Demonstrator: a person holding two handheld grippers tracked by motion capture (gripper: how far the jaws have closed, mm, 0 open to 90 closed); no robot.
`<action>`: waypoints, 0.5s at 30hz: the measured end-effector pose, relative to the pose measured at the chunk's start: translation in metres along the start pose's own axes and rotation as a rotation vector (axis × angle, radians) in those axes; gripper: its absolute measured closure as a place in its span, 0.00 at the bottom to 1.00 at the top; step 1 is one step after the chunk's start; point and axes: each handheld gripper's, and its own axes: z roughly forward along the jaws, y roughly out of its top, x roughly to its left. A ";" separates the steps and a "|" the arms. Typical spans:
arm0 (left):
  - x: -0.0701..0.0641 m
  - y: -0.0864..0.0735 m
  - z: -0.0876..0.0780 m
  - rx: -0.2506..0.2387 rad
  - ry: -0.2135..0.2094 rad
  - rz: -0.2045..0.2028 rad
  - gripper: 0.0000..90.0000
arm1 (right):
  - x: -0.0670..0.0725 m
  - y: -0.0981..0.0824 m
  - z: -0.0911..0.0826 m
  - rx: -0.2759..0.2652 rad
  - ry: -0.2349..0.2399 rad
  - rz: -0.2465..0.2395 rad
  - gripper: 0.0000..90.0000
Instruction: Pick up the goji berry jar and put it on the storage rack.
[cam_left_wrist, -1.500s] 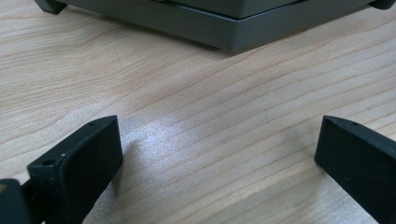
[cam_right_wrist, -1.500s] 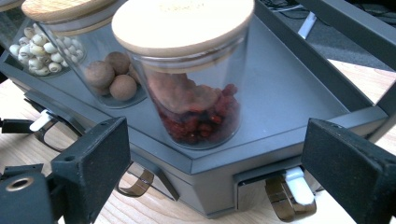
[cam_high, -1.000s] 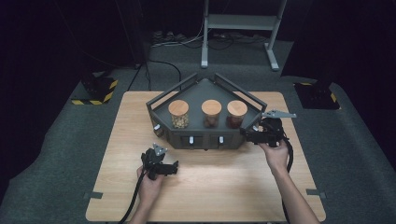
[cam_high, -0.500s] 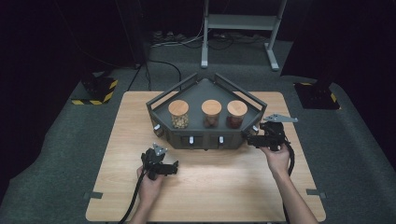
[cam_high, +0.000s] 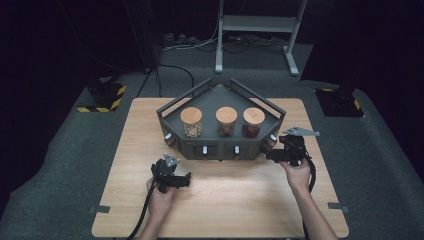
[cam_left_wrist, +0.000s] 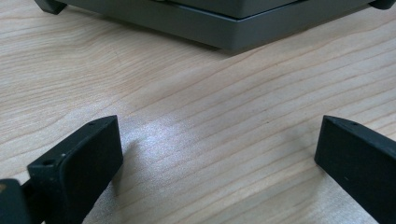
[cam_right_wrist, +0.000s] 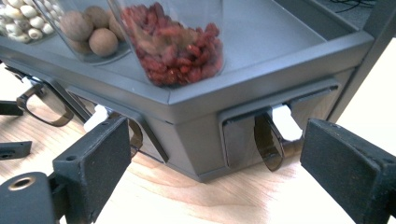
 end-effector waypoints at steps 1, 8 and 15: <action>0.000 0.000 0.000 0.000 0.000 0.000 0.01 | 0.000 -0.001 0.000 0.000 -0.002 0.000 0.10; 0.000 0.000 0.000 0.000 0.000 0.000 0.01 | -0.004 -0.010 0.001 0.003 -0.013 0.011 0.10; 0.000 0.000 0.000 0.000 0.000 0.000 0.01 | -0.008 -0.018 0.001 0.003 -0.016 0.032 0.10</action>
